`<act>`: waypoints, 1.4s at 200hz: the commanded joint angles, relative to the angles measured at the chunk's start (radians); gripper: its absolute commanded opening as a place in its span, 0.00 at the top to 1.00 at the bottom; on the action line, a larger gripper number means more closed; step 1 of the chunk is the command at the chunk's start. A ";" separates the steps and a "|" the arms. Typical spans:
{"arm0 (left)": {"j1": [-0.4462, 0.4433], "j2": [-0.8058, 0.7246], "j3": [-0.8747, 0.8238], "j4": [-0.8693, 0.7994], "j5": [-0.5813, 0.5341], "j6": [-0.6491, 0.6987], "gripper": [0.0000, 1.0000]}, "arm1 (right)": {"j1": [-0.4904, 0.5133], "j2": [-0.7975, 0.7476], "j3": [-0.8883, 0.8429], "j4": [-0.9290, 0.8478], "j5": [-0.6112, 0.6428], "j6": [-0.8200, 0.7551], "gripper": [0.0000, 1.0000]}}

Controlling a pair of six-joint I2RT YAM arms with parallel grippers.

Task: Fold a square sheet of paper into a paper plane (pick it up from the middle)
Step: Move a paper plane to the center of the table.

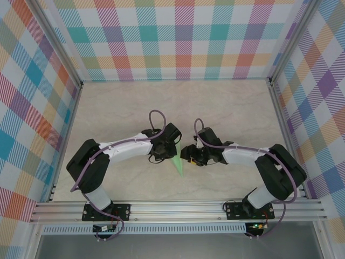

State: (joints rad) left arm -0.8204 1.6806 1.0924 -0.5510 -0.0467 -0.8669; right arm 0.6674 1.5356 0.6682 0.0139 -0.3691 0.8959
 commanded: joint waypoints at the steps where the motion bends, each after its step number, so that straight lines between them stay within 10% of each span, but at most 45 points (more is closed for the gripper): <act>1: 0.018 -0.051 -0.029 0.014 -0.011 0.012 0.94 | 0.018 0.038 0.050 0.036 -0.038 -0.036 0.46; 280: 0.023 -0.035 -0.037 0.019 0.002 0.014 0.92 | 0.088 0.175 0.162 -0.077 0.025 -0.147 0.69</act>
State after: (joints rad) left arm -0.8127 1.6539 1.0679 -0.5392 -0.0429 -0.8669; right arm 0.7467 1.7077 0.8062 -0.0334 -0.3676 0.7727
